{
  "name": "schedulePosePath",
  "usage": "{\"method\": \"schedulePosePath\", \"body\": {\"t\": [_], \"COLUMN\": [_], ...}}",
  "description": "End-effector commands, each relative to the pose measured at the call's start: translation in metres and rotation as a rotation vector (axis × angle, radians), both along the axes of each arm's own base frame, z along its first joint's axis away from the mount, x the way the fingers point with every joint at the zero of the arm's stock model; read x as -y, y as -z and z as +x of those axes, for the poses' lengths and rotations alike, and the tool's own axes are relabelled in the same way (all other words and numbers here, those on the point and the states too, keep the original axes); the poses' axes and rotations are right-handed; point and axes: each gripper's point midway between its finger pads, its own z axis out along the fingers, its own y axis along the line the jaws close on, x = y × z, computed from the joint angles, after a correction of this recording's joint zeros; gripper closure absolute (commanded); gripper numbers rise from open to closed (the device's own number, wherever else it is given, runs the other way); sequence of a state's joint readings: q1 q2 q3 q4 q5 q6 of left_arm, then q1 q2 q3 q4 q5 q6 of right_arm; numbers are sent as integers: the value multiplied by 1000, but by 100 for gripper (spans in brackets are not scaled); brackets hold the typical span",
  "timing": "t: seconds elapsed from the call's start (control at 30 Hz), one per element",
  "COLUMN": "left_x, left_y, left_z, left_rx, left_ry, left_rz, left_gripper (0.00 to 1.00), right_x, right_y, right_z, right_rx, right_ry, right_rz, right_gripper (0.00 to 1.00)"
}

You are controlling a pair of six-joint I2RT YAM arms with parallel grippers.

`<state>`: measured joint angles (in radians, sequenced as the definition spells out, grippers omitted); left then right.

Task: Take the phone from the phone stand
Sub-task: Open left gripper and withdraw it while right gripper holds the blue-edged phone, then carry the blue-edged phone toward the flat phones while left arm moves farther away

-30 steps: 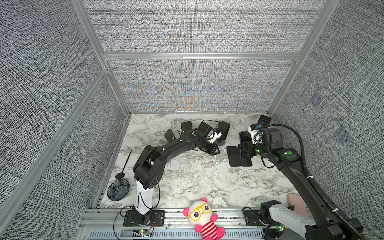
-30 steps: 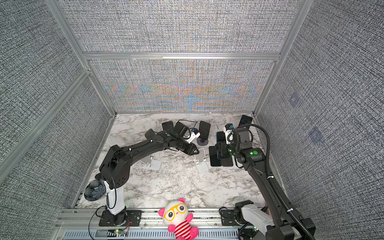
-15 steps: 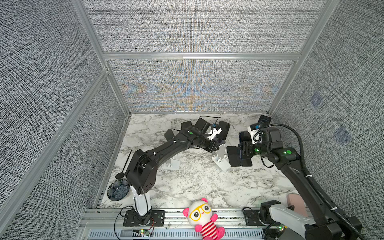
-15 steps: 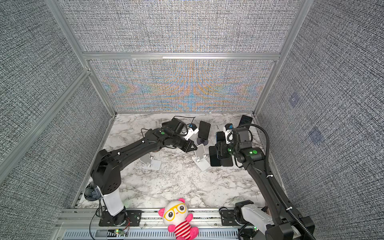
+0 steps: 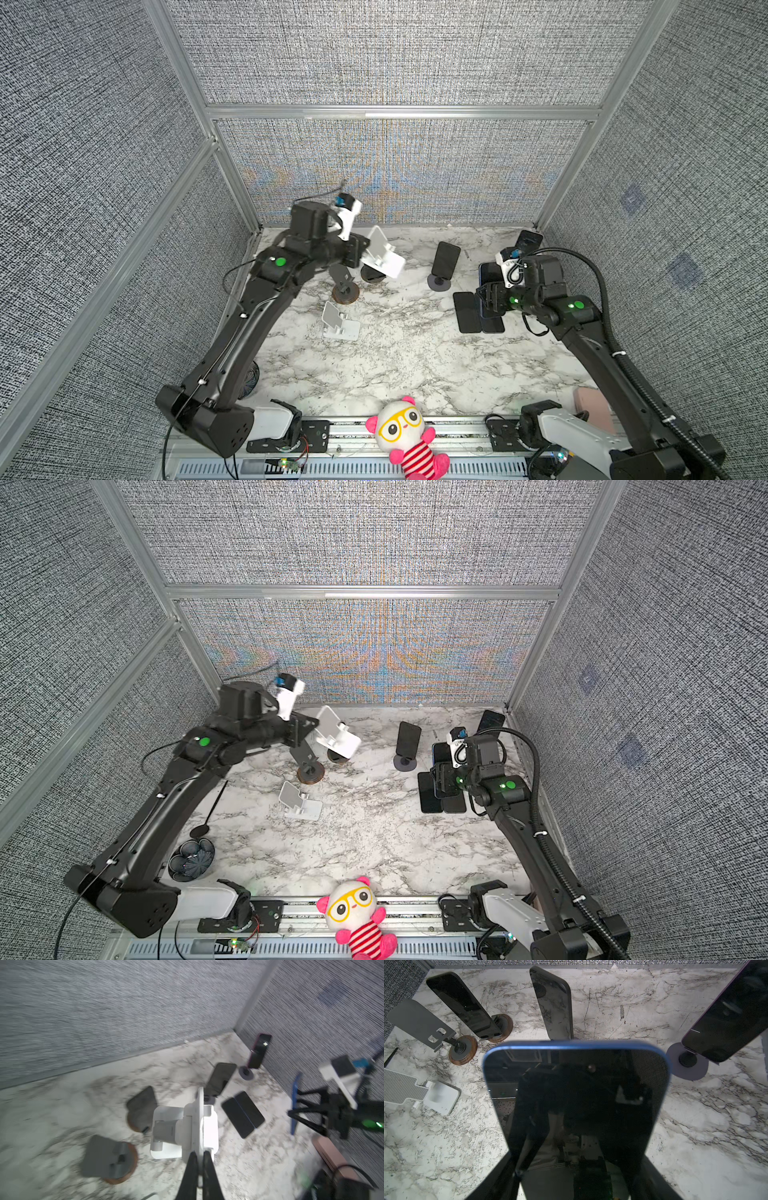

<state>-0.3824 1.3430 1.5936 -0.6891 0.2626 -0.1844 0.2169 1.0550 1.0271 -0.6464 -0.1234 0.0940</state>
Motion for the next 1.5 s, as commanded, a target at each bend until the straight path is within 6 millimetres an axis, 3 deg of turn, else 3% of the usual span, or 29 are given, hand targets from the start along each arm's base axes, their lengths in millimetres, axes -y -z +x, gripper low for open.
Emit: {"method": "schedulePosePath", "body": {"t": [0.0, 0.13, 0.27, 0.33, 0.47, 0.6, 0.77, 1.0, 1.1, 1.47], "left_x": [-43, -93, -146, -163, -177, -181, -179, -177, -177, -169], "left_y": [-4, -8, 7, 27, 72, 115, 150, 178, 202, 239], "left_z": [23, 61, 98, 116, 143, 163, 177, 184, 186, 183], "left_rx": [5, 10, -45, -99, -198, -271, -332, -376, -428, -521], "left_ry": [-157, -326, -477, -515, -537, -535, -534, -514, -506, -476], "left_rz": [16, 23, 46, 53, 70, 87, 79, 89, 98, 72], "left_gripper": [100, 100, 100, 100, 100, 100, 100, 100, 100, 100], "right_x": [-8, -11, -16, -17, -18, -24, -37, -53, -62, -82], "right_y": [-7, -10, -8, -3, 3, 5, 14, 34, 43, 87], "right_z": [3, -2, -12, -16, -22, -28, -37, -39, -38, -28], "right_rx": [29, 13, -6, -23, -38, -72, -119, -197, -230, -330], "right_ry": [-28, -36, -50, -48, -45, -53, -75, -53, -38, 28], "right_rz": [35, 53, 66, 62, 45, -10, -23, -8, 5, -23], "right_gripper": [50, 50, 50, 50, 50, 50, 50, 50, 52, 61]}}
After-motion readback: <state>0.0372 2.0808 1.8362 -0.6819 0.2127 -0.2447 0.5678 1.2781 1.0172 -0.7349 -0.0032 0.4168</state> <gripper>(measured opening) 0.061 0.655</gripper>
